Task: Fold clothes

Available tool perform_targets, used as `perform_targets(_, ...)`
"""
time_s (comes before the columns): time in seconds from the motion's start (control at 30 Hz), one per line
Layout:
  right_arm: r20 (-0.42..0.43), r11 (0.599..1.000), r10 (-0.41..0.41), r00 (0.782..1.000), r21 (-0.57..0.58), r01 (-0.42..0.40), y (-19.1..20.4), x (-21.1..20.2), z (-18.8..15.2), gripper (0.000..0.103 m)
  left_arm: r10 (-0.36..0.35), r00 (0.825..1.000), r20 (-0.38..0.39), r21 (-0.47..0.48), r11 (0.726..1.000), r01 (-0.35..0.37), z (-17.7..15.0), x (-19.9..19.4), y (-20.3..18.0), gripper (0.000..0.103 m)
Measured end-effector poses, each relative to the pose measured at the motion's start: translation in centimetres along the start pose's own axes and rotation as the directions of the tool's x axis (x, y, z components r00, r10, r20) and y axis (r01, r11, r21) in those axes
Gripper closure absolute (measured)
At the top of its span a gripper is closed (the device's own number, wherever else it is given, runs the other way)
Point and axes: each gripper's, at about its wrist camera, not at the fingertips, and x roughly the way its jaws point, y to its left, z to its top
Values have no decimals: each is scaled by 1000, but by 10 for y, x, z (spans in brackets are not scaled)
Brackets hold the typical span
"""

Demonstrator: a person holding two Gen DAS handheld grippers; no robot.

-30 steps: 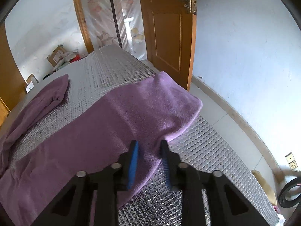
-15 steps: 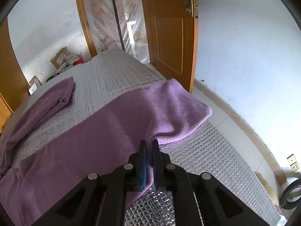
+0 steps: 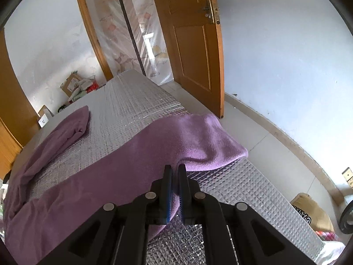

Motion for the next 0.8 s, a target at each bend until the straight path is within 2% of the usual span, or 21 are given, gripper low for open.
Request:
perform_targets(0.27,17,1000,15,1000,11,-16,-9,-20,-6,98,-28,997,67,-71,997,33,-1,-15,13,100)
perform_targets(0.43,17,999,17,1000,29,-18,-15,-28,-11,98,-44,996,81,-77,996,50,-2,-20,13,100)
perform_targets(0.63,25,999,4,1000,42,-5,-27,-43,-21,98,-96,992,85,-83,991,103,-9,-25,12,100)
perform_targets(0.8,-4,999,-28,1000,44,28,-37,-41,-29,97,-123,989,82,-76,989,129,-10,-25,10,100)
